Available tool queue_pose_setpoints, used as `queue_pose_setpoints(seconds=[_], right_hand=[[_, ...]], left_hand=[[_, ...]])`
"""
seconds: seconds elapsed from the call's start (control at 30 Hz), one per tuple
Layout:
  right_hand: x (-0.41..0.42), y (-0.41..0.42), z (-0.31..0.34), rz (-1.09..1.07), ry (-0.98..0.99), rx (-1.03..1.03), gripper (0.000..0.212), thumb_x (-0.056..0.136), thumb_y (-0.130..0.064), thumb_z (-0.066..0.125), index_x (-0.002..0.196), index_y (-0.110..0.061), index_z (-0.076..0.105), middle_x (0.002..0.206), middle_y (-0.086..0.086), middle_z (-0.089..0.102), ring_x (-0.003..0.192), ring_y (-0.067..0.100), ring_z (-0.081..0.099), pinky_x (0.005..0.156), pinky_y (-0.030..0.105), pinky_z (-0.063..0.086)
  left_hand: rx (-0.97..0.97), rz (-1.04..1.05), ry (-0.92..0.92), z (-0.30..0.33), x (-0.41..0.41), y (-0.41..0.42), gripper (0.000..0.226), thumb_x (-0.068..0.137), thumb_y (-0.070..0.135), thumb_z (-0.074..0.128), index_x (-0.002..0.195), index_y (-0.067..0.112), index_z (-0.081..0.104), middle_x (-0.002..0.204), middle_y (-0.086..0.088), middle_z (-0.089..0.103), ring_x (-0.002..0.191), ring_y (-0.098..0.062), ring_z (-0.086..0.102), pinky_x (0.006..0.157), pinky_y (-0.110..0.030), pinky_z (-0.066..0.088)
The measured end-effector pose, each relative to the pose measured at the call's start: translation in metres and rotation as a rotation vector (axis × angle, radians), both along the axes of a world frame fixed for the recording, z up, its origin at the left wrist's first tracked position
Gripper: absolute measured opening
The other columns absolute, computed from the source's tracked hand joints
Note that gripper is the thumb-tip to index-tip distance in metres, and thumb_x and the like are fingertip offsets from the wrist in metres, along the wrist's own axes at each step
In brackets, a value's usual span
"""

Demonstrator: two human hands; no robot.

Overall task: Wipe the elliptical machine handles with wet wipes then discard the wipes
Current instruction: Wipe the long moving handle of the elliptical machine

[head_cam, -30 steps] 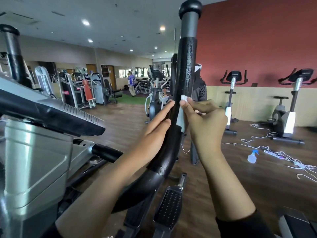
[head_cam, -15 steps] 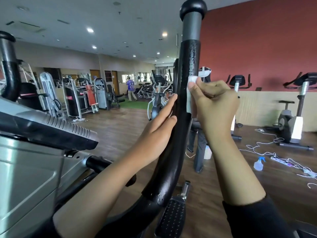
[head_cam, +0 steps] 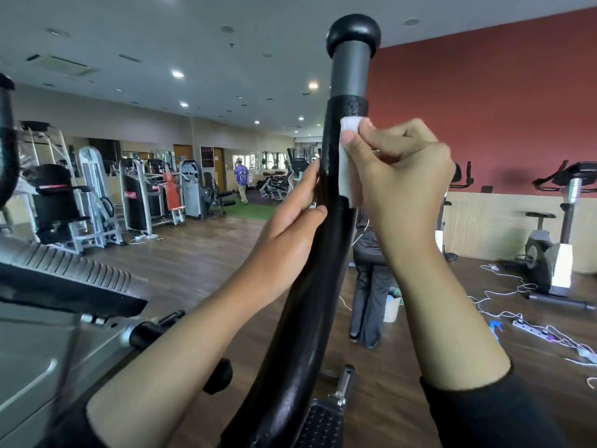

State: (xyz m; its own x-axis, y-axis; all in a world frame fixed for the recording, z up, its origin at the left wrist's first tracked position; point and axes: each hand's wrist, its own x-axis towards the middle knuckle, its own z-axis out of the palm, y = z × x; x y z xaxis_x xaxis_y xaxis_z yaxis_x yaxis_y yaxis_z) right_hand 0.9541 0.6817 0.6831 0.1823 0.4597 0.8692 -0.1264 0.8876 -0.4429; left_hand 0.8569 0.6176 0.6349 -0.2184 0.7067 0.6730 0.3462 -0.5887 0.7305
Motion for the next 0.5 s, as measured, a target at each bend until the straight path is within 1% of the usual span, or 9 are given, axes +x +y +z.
queue_pose_setpoints(seconds=[0.07, 0.13, 0.2, 0.3, 0.37, 0.43, 0.5], right_hand=[[0.001, -0.003, -0.012, -0.014, -0.019, 0.023, 0.010, 0.080, -0.020, 0.074, 0.090, -0.022, 0.074, 0.065, -0.011, 0.050, 0.061, -0.001, 0.047, 0.062, 0.010, 0.036], [0.004, -0.008, -0.029, -0.031, -0.040, 0.038, 0.015, 0.081, -0.017, 0.074, 0.093, -0.025, 0.070, 0.065, -0.009, 0.049, 0.061, -0.002, 0.045, 0.062, 0.007, 0.034], [0.003, -0.011, -0.037, -0.044, -0.046, 0.039, 0.015, 0.081, -0.013, 0.074, 0.094, -0.021, 0.071, 0.067, -0.002, 0.052, 0.064, -0.004, 0.048, 0.065, 0.005, 0.035], [-0.003, -0.009, -0.022, -0.092, 0.001, 0.033, 0.009, 0.079, -0.014, 0.075, 0.088, -0.010, 0.075, 0.069, -0.001, 0.053, 0.067, -0.007, 0.051, 0.067, 0.004, 0.036], [-0.008, -0.007, 0.000, -0.159, 0.030, 0.068, 0.008, 0.079, -0.014, 0.075, 0.085, -0.009, 0.076, 0.069, 0.006, 0.055, 0.066, -0.009, 0.051, 0.066, 0.004, 0.036], [-0.011, -0.005, 0.018, -0.212, 0.028, 0.096, 0.006, 0.079, -0.015, 0.074, 0.083, -0.010, 0.075, 0.072, 0.012, 0.057, 0.062, -0.006, 0.047, 0.064, 0.004, 0.035], [-0.012, -0.008, 0.021, -0.241, 0.007, 0.095, 0.007, 0.079, -0.015, 0.074, 0.084, -0.011, 0.075, 0.072, 0.008, 0.054, 0.060, -0.003, 0.044, 0.062, 0.004, 0.034]], left_hand=[[0.017, -0.001, -0.002, -0.001, -0.001, 0.001, 0.056, 0.099, -0.004, 0.037, 0.139, 0.034, 0.026, 0.117, 0.039, 0.039, 0.102, 0.033, 0.039, 0.091, 0.005, 0.030], [0.040, -0.009, 0.002, -0.002, -0.001, 0.000, 0.057, 0.098, -0.005, 0.038, 0.137, 0.035, 0.024, 0.118, 0.037, 0.040, 0.104, 0.031, 0.040, 0.093, 0.003, 0.031], [0.080, 0.003, -0.014, -0.003, -0.001, -0.001, 0.059, 0.096, -0.009, 0.040, 0.135, 0.032, 0.024, 0.117, 0.033, 0.044, 0.102, 0.028, 0.046, 0.089, 0.001, 0.035], [0.129, 0.028, -0.044, -0.006, -0.001, -0.002, 0.054, 0.094, -0.009, 0.046, 0.133, 0.028, 0.037, 0.117, 0.025, 0.053, 0.104, 0.022, 0.052, 0.087, -0.001, 0.037], [0.145, 0.014, -0.069, -0.009, -0.001, -0.004, 0.052, 0.094, -0.009, 0.047, 0.131, 0.026, 0.042, 0.118, 0.021, 0.057, 0.107, 0.017, 0.054, 0.090, -0.004, 0.039], [0.144, -0.002, -0.085, -0.012, -0.002, -0.007, 0.050, 0.093, -0.009, 0.048, 0.130, 0.025, 0.044, 0.118, 0.021, 0.057, 0.107, 0.016, 0.055, 0.090, -0.004, 0.040], [0.131, -0.045, -0.121, -0.014, -0.003, -0.009, 0.048, 0.093, -0.008, 0.049, 0.128, 0.025, 0.046, 0.119, 0.021, 0.056, 0.106, 0.018, 0.055, 0.088, -0.003, 0.040]])
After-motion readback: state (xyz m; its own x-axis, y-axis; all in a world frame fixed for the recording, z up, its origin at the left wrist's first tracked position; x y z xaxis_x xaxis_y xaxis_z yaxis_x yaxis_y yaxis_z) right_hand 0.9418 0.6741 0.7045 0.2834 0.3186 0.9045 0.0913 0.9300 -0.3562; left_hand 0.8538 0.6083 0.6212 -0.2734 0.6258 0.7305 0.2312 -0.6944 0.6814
